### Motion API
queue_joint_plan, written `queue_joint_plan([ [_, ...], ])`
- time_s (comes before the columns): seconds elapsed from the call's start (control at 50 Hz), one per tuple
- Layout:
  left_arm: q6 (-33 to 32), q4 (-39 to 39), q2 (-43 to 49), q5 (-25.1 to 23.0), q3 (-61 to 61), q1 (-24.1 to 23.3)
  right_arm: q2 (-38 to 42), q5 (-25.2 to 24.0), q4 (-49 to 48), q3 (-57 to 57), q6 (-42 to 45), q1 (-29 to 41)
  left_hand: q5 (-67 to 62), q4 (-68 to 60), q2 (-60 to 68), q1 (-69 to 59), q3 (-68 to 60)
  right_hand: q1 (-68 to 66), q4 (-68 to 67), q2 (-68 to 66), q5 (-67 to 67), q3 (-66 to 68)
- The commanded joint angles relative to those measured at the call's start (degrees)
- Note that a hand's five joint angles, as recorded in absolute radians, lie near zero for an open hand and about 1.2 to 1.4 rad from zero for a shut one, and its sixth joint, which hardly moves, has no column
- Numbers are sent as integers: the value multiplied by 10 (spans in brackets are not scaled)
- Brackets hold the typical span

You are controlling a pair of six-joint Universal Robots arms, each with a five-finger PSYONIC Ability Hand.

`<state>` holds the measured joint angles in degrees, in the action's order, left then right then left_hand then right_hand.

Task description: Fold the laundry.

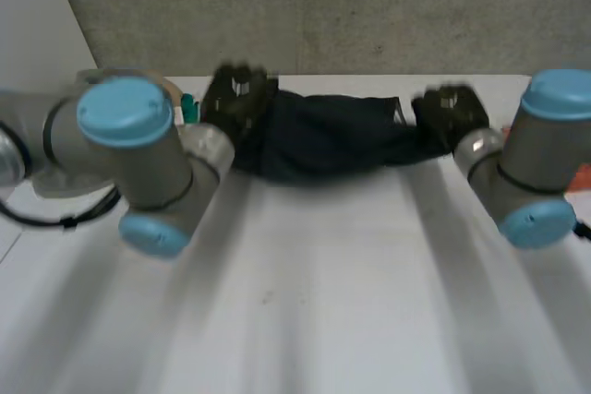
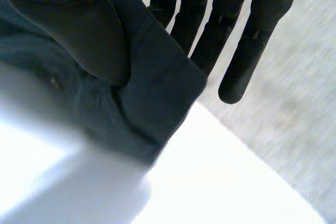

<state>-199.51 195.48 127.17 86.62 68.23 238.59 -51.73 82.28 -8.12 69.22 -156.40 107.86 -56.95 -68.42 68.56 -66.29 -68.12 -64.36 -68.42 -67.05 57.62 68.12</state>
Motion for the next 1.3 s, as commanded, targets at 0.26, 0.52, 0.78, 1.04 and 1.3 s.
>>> queue_joint_plan([
  [0.26, 9, -156, -97, -15, 102, 0, -105, -17, 170, 90, 32, -42, 426, 441, -442, 419, 438, 353, 394, 380, -386, -391],
  [0.52, 10, -181, -211, 40, 221, 37, -162, -153, 145, 191, 229, -81, 472, 486, -488, 465, 483, 367, 408, 394, -400, -405],
  [0.78, 49, -169, -131, 50, 243, 10, -71, -203, 23, 183, 291, -77, 424, 439, -440, 418, 436, 347, 387, 374, -379, -384],
  [1.04, 40, -135, 19, 112, 90, -37, 0, -185, -1, 122, 240, -63, 351, 366, -367, 344, 363, -91, -51, -64, 59, 54],
  [1.3, -111, -356, -106, 80, 137, -42, -131, -165, 336, 160, 294, -114, -130, -116, 114, -137, -119, -156, -116, -130, 124, 119],
])
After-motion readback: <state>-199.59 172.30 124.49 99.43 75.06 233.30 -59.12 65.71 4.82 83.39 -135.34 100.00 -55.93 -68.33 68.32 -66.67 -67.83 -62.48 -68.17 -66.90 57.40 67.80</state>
